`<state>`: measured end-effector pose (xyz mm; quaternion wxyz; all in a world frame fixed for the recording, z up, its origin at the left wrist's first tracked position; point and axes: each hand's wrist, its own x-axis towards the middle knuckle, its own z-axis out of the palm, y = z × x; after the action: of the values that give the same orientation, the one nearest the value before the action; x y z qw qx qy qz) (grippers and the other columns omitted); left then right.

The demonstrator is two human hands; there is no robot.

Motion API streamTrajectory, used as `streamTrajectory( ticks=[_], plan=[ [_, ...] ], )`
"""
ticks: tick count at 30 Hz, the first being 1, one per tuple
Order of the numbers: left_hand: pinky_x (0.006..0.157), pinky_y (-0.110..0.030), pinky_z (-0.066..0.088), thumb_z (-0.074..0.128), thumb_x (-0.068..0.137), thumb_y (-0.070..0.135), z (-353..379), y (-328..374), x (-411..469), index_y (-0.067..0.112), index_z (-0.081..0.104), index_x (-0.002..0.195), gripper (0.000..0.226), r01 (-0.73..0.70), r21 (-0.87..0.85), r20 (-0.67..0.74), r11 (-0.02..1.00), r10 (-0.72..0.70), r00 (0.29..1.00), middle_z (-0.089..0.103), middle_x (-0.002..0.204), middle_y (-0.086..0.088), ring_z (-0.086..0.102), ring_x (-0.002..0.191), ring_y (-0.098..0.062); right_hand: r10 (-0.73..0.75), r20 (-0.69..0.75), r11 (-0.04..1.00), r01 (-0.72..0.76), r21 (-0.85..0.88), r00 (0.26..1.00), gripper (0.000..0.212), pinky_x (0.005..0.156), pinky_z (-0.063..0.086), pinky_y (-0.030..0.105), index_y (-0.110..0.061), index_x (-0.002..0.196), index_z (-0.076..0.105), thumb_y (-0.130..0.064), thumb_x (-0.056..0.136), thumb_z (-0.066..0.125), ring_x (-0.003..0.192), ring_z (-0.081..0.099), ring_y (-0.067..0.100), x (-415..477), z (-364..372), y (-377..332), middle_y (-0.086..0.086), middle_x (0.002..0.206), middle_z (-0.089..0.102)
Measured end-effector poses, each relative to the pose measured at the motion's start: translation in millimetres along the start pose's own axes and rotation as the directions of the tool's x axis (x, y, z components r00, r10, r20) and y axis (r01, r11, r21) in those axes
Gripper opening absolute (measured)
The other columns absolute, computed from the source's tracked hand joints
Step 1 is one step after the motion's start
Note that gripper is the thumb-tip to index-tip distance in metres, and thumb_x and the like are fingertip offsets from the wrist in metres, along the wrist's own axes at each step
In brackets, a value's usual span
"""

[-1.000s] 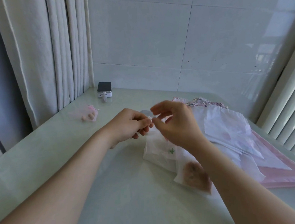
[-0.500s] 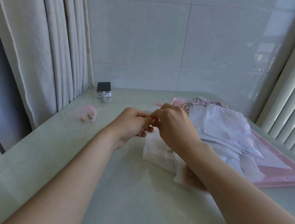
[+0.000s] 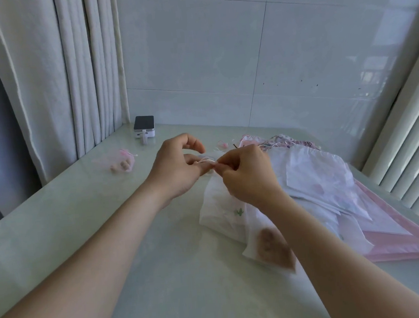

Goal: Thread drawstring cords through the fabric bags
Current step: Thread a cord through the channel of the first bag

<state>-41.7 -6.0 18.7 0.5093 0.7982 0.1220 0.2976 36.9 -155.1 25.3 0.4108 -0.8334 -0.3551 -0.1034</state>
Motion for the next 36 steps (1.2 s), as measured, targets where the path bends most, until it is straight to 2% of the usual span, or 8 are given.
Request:
streamTrajectory(
  ticks=[4, 8, 14, 18, 25, 28, 31, 36],
  plan=[
    [0.082, -0.042, 0.064, 0.090, 0.079, 0.007, 4, -4, 1, 0.024, 0.070, 0.069, 0.028, -0.163, 0.123, -0.085, 0.979, 0.174, 0.981, 0.079, 0.084, 0.006, 0.077, 0.083, -0.008, 0.178, 0.088, 0.944, -0.195, 0.267, 0.980, 0.017, 0.063, 0.056, 0.037, -0.020, 0.074, 0.080, -0.019, 0.090, 0.075, 0.054, 0.054, 0.016, -1, -6, -1, -0.010, 0.051, 0.057],
    [0.088, -0.036, 0.063, 0.091, 0.078, 0.009, 0, -4, 0, 0.021, 0.080, 0.075, 0.016, -0.222, 0.077, -0.079, 0.972, 0.228, 0.970, 0.081, 0.086, 0.007, 0.077, 0.086, -0.004, 0.291, 0.249, 0.753, -0.382, 0.536, 0.924, 0.020, 0.064, 0.041, 0.039, -0.014, 0.073, 0.081, -0.012, 0.091, 0.074, 0.059, 0.044, 0.021, -3, -6, -3, 0.005, 0.063, 0.051],
    [0.088, -0.032, 0.063, 0.082, 0.080, 0.000, 4, 1, -4, 0.014, 0.084, 0.086, 0.015, -0.278, 0.094, -0.069, 0.956, 0.285, 0.956, 0.081, 0.091, 0.010, 0.077, 0.087, -0.001, 0.350, 0.358, 0.542, -0.498, 0.677, 0.866, 0.009, 0.063, 0.030, 0.036, -0.003, 0.084, 0.074, -0.005, 0.091, 0.070, 0.066, 0.038, 0.022, 3, -4, 4, 0.011, 0.079, 0.041],
    [0.087, -0.031, 0.064, 0.088, 0.078, 0.002, 4, -1, -5, 0.008, 0.082, 0.092, 0.016, -0.278, 0.019, -0.016, 0.960, 0.279, 0.960, 0.081, 0.095, 0.005, 0.078, 0.087, -0.006, 0.349, 0.343, 0.535, -0.485, 0.692, 0.872, 0.008, 0.061, 0.030, 0.034, 0.000, 0.088, 0.070, -0.004, 0.094, 0.067, 0.066, 0.037, 0.020, 3, -2, 5, 0.011, 0.083, 0.037],
    [0.079, -0.010, 0.051, 0.085, 0.086, 0.018, 7, -2, 0, 0.015, 0.076, 0.080, 0.011, -0.411, 0.273, -0.029, 0.870, 0.435, 0.900, 0.070, 0.104, 0.004, 0.067, 0.093, -0.004, 0.315, 0.280, 0.612, -0.420, 0.671, 0.907, 0.027, 0.060, 0.036, 0.037, -0.013, 0.067, 0.073, -0.014, 0.094, 0.072, 0.060, 0.042, 0.022, 0, -6, 3, 0.006, 0.066, 0.048],
    [0.083, -0.006, 0.038, 0.065, 0.092, 0.031, 8, 3, -2, 0.010, 0.066, 0.078, 0.025, -0.243, 0.237, 0.042, 0.940, 0.240, 0.970, 0.057, 0.107, 0.005, 0.057, 0.100, -0.002, 0.312, 0.235, 0.656, -0.388, 0.648, 0.920, 0.017, 0.061, 0.036, 0.039, -0.004, 0.082, 0.075, -0.016, 0.094, 0.073, 0.058, 0.044, 0.020, 0, -2, 2, 0.004, 0.063, 0.049],
    [0.075, -0.033, 0.040, 0.042, 0.083, 0.033, 2, 14, 3, 0.005, 0.047, 0.064, 0.034, -0.034, -0.017, -0.065, 0.999, 0.033, 0.997, 0.053, 0.081, -0.001, 0.050, 0.082, -0.020, 0.346, 0.190, 0.672, -0.383, 0.634, 0.919, 0.016, 0.058, 0.038, 0.036, -0.003, 0.083, 0.075, -0.014, 0.094, 0.073, 0.054, 0.044, 0.018, 0, -1, 5, 0.001, 0.059, 0.049],
    [0.077, -0.041, 0.058, 0.044, 0.096, 0.012, -3, 21, 6, 0.019, 0.055, 0.046, 0.051, 0.150, -0.415, -0.129, 0.897, -0.221, 0.967, 0.076, 0.081, -0.012, 0.074, 0.077, -0.026, 0.335, 0.163, 0.702, -0.361, 0.613, 0.928, 0.013, 0.061, 0.043, 0.035, -0.004, 0.086, 0.077, -0.015, 0.093, 0.075, 0.054, 0.047, 0.017, 0, 1, 6, 0.001, 0.060, 0.054]
  ],
)
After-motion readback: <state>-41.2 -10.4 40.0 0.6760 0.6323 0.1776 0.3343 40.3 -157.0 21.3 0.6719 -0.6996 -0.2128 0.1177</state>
